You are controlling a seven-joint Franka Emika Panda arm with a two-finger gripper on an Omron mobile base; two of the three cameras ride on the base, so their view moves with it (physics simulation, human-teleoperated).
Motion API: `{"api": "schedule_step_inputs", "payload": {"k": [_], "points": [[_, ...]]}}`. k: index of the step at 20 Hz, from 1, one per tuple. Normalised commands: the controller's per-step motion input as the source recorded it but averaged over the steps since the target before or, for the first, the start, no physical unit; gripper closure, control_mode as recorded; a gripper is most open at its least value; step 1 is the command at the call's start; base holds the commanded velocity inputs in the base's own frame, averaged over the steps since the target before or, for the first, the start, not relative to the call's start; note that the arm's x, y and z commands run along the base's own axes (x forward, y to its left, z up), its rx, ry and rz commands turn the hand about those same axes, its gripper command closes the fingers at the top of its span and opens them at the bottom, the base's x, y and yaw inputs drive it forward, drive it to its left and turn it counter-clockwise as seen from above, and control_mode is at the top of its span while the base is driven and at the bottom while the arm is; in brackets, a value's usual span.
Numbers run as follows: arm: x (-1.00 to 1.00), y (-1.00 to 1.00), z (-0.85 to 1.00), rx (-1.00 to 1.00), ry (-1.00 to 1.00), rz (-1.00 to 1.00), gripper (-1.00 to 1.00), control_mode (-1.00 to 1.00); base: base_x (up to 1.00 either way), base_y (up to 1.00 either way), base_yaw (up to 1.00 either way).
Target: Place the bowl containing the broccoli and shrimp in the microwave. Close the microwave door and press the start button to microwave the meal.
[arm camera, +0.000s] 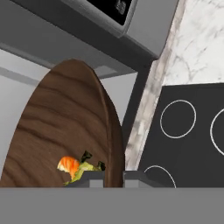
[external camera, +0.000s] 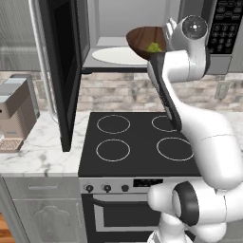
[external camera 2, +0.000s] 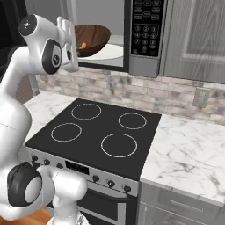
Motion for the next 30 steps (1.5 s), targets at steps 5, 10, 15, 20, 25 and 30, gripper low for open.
{"api": "schedule_step_inputs", "payload": {"k": [5, 10, 15, 20, 25, 30], "points": [[0.49, 0.10, -0.04, 0.02, 0.03, -0.03, 1.00, -1.00, 0.00, 0.00, 0.00], [0.50, 0.10, 0.00, 0.00, 0.02, -0.01, 1.00, -1.00, 0.00, 0.00, 0.00], [0.51, 0.10, -0.06, 0.00, 0.02, 0.00, 1.00, -1.00, 0.00, 0.00, 0.00], [0.54, 0.01, -0.23, 0.00, 0.03, 0.00, 1.00, -1.00, 0.00, 0.00, 0.00], [0.56, 0.00, -0.16, 0.00, 0.03, 0.00, 1.00, -1.00, 0.00, 0.00, 0.00], [0.51, 0.00, -0.01, 0.00, 0.03, 0.00, 1.00, -1.00, 0.00, 0.00, 0.00]]}}
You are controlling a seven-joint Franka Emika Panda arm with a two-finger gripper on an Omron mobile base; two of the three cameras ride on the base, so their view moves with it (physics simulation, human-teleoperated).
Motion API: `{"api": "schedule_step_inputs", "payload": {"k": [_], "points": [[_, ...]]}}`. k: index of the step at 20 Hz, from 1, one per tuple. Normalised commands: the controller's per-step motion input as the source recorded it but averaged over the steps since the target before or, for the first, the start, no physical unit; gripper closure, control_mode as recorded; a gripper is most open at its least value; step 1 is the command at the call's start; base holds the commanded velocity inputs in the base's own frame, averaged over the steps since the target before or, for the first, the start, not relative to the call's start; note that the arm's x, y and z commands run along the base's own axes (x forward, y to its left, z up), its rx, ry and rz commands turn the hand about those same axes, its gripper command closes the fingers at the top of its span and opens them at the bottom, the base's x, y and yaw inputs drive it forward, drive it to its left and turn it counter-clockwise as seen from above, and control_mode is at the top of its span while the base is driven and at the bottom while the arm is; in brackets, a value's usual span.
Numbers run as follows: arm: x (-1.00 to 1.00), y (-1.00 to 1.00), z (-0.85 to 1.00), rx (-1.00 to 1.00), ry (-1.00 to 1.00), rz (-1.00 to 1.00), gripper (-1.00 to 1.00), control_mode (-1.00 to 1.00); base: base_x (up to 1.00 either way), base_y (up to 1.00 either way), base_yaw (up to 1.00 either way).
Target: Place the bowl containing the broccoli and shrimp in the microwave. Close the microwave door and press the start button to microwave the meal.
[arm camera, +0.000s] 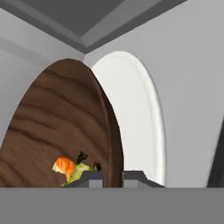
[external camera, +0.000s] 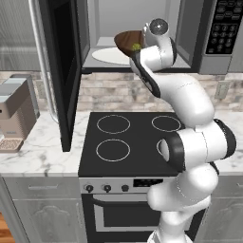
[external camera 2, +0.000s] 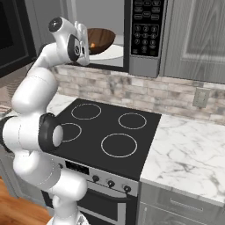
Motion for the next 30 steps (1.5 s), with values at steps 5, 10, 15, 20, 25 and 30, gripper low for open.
{"api": "schedule_step_inputs", "payload": {"k": [5, 10, 15, 20, 25, 30], "points": [[0.47, 0.00, 0.00, 0.00, 0.05, 0.00, 1.00, -1.00, 0.00, 0.00, 0.00], [0.41, 0.00, 0.00, 0.00, 0.04, 0.00, -1.00, -1.00, 0.00, 0.00, 0.00], [0.15, 0.00, 0.00, 0.00, -0.03, 0.00, -1.00, -1.00, 0.00, 0.00, 0.00], [-0.20, 0.00, -0.04, 0.00, -0.30, 0.00, -1.00, -1.00, 0.00, 0.00, 0.00], [-0.71, 0.00, -0.25, 0.00, -0.43, 0.00, -1.00, -1.00, 0.00, 0.00, 0.00], [-1.00, -0.04, -0.28, -0.01, -0.32, 0.00, -1.00, -1.00, 0.00, 0.00, 0.00]]}}
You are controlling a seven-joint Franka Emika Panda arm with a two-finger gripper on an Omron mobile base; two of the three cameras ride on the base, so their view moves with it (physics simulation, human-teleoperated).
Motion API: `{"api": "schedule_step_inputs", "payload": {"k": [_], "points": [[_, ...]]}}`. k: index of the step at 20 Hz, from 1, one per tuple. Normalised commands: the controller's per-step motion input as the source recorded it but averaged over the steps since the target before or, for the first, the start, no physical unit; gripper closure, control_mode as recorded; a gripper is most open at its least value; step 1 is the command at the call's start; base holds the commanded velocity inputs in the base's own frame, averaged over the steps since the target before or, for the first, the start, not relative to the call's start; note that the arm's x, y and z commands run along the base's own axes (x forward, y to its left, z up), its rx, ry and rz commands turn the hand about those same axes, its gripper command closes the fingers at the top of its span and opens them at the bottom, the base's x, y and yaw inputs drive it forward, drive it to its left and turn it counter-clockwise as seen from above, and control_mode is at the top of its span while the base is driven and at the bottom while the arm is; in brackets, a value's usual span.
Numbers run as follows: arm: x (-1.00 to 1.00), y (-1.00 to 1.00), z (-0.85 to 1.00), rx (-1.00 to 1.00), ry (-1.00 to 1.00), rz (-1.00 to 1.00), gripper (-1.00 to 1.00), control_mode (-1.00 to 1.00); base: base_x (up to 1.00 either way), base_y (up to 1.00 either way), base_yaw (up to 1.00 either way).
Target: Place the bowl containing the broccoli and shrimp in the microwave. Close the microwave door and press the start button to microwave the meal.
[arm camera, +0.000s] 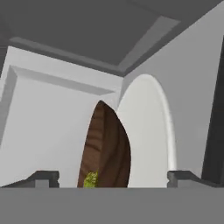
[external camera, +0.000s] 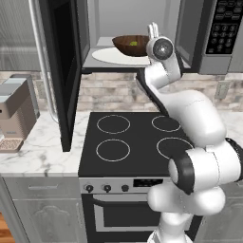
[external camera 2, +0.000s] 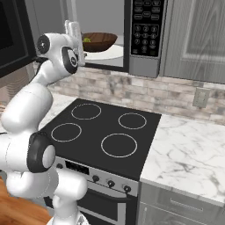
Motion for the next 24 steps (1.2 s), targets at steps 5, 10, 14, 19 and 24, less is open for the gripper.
{"api": "schedule_step_inputs", "payload": {"k": [5, 10, 14, 19, 24], "points": [[-1.00, -0.18, 0.03, 0.00, -0.05, 0.00, -1.00, -1.00, 0.00, 0.00, 0.00], [-1.00, -0.22, 0.28, 0.00, 0.00, 0.00, -1.00, -1.00, 0.00, 0.00, 0.00], [-1.00, -0.05, 0.52, -0.05, 0.00, 0.00, -1.00, -1.00, 0.00, 0.00, 0.00], [-1.00, 0.00, 0.60, -0.28, 0.09, 0.01, -1.00, -1.00, 0.00, 0.00, 0.00], [-1.00, 0.00, 0.41, -0.51, 0.20, 0.08, -1.00, -1.00, 0.00, 0.00, 0.00]]}}
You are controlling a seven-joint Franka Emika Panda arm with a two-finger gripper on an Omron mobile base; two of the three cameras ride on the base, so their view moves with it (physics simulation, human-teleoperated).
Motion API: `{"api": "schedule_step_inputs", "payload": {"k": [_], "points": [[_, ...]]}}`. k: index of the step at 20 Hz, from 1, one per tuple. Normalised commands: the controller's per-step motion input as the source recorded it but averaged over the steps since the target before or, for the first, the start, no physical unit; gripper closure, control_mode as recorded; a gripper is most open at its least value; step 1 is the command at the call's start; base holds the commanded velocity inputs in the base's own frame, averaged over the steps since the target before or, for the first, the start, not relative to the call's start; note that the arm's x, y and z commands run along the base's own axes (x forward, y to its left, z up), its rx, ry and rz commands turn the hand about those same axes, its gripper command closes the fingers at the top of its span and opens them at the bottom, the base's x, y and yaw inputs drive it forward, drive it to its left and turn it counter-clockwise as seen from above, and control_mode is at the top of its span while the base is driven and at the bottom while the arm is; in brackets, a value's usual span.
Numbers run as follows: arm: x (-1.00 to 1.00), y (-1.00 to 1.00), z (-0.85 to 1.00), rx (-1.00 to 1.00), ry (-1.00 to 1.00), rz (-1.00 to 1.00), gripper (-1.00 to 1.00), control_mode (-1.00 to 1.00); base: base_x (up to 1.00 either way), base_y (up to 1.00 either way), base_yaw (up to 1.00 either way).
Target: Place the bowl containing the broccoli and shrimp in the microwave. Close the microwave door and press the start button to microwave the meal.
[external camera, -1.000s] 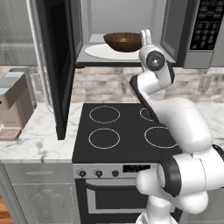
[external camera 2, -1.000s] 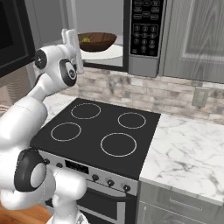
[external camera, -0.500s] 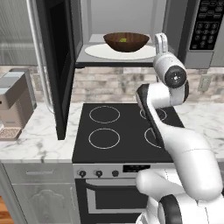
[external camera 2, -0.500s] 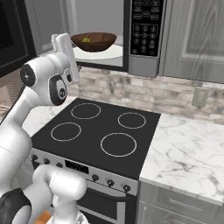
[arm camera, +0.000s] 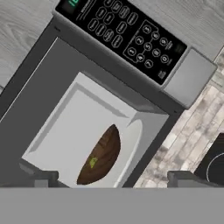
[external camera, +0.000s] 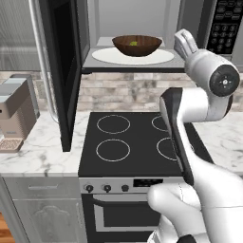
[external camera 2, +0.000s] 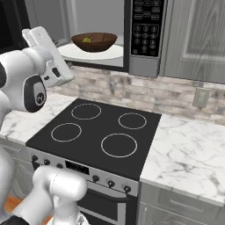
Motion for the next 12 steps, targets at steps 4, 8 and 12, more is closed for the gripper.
{"api": "schedule_step_inputs", "payload": {"k": [4, 8, 12], "points": [[-1.00, 0.02, 0.10, -0.63, 0.29, 0.18, -1.00, -1.00, 0.00, 0.00, 0.00], [-0.80, 0.07, 0.00, -0.71, 0.38, 0.29, -1.00, -1.00, 0.00, 0.00, 0.00], [-0.74, 0.22, 0.00, -0.77, 0.43, 0.31, -1.00, -1.00, 0.00, 0.00, 0.00]]}}
